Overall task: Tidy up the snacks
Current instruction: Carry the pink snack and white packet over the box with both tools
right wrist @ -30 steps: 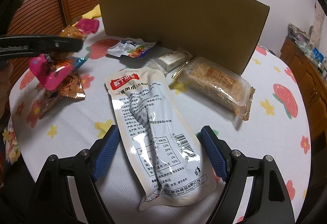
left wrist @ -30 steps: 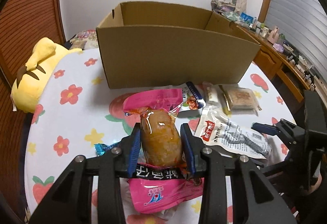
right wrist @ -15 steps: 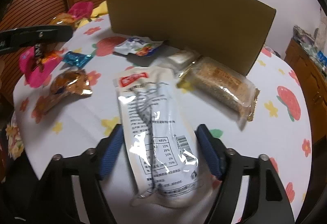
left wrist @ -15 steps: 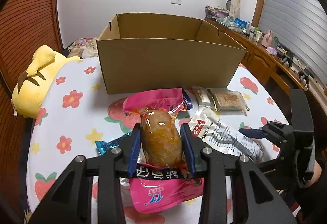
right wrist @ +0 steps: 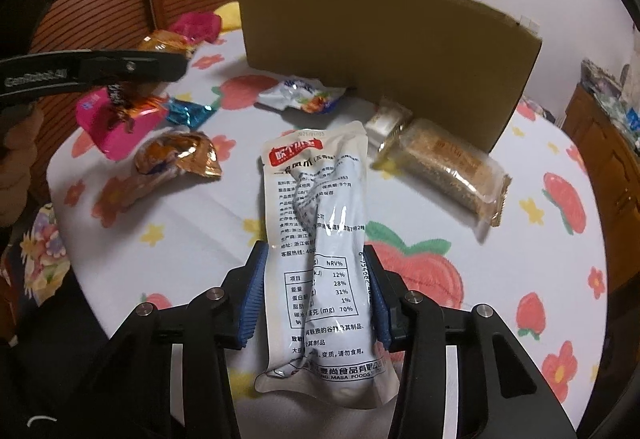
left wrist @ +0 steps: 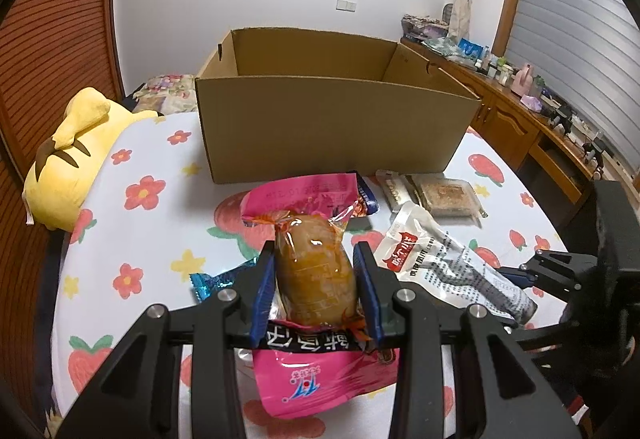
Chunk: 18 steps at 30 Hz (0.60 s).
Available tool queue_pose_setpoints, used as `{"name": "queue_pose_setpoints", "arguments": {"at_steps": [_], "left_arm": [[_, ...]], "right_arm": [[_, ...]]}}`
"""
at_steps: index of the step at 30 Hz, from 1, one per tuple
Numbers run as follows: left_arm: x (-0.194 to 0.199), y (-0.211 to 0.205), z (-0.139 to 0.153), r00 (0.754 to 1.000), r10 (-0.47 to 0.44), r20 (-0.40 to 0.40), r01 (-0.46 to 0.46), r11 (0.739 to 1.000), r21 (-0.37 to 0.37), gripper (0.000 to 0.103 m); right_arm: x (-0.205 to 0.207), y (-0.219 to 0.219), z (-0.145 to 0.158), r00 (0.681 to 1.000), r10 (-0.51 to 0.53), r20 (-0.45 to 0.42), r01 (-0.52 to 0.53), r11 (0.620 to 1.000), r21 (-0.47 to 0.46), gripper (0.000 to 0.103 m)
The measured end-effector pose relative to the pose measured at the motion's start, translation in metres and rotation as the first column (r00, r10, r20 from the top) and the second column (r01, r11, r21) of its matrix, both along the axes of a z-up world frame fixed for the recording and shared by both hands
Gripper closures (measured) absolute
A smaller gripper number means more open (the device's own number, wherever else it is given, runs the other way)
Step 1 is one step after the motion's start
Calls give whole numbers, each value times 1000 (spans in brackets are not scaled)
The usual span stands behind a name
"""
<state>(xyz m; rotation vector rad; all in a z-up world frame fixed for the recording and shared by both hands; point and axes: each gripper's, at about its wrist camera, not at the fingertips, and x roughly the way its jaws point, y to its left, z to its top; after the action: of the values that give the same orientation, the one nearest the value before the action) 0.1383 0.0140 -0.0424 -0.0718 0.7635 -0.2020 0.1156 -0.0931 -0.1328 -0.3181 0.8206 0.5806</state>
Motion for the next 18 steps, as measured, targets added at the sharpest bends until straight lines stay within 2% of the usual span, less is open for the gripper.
{"name": "queue_pose_setpoints", "arguments": {"at_steps": [10, 18], "left_arm": [[6, -2, 19, 999, -10, 30, 10, 1000, -1, 66], [20, -2, 44, 997, -20, 68, 19, 1000, 10, 66]], "right_arm": [[-6, -5, 38, 997, 4, 74, -7, 999, 53, 57], [14, -12, 75, 990, -13, 144, 0, 996, 88, 57]]}}
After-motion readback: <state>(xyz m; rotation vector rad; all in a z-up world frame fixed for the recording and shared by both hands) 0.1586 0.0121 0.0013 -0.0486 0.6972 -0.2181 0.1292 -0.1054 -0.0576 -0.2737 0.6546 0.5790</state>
